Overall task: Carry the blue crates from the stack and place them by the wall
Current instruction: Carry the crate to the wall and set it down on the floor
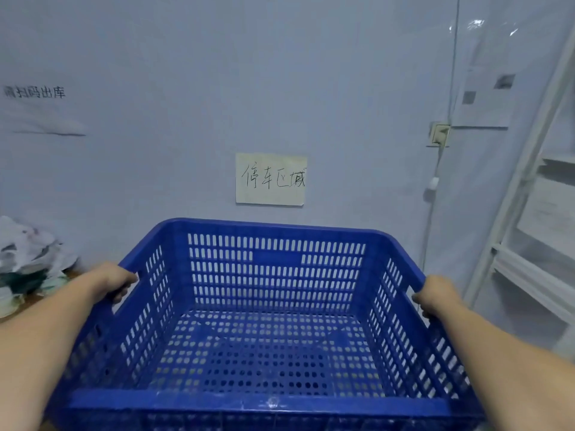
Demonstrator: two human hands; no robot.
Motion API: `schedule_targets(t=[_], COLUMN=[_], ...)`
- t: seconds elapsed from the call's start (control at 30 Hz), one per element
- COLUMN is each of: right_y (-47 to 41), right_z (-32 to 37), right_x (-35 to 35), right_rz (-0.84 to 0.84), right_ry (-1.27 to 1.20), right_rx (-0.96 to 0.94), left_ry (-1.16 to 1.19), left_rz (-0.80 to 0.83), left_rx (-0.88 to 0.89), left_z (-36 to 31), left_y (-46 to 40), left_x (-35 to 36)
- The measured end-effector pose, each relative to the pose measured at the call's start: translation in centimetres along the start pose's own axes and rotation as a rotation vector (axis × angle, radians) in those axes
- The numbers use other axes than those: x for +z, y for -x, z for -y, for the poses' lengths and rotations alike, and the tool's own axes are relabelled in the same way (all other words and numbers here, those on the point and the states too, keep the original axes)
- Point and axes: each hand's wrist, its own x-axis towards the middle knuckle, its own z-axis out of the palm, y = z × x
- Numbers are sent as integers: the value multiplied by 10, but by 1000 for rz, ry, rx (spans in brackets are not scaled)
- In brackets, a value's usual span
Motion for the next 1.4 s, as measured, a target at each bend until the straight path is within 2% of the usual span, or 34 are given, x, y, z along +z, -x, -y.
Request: schedule_targets(t=[0.43,0.73,1.07,1.4], right_y=[-148,-193,-222,-252], right_z=[28,75,100,64], right_x=[49,111,224,324], right_rz=[43,94,142,299], right_ry=[59,91,107,143], right_rx=[-39,-38,163,415], left_ry=[-28,6,68,50], left_rz=[-29,-25,89,225], left_rx=[-68,-154,-230,-461], left_z=[-43,-8,31,81], left_y=[-102,-188,-337,-391], left_x=[86,112,157,247])
